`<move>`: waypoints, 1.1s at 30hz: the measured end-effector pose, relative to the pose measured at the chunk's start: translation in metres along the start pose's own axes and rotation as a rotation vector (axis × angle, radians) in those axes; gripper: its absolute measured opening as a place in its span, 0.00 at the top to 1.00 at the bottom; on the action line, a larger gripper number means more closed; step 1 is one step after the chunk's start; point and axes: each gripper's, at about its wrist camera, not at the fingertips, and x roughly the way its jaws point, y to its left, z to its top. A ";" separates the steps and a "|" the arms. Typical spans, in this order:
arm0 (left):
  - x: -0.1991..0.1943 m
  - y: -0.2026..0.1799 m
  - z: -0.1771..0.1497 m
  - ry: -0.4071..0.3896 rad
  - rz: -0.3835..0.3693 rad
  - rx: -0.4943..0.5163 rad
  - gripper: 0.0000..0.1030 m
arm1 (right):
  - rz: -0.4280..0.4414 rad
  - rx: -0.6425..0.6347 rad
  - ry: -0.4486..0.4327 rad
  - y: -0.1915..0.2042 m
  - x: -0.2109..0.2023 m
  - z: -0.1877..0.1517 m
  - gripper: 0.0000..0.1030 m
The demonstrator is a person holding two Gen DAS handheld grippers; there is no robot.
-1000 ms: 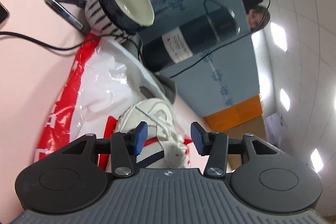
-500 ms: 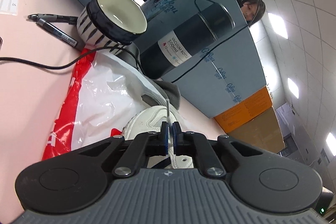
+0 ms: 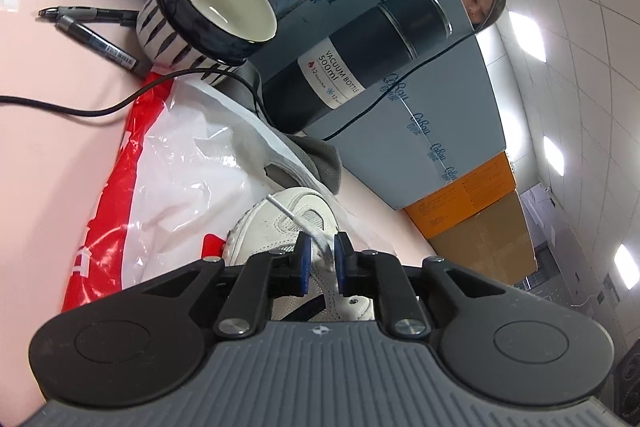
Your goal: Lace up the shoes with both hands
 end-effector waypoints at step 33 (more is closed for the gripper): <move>-0.003 -0.003 0.008 0.004 -0.048 0.032 0.99 | 0.087 -0.078 -0.003 0.002 0.005 0.013 0.59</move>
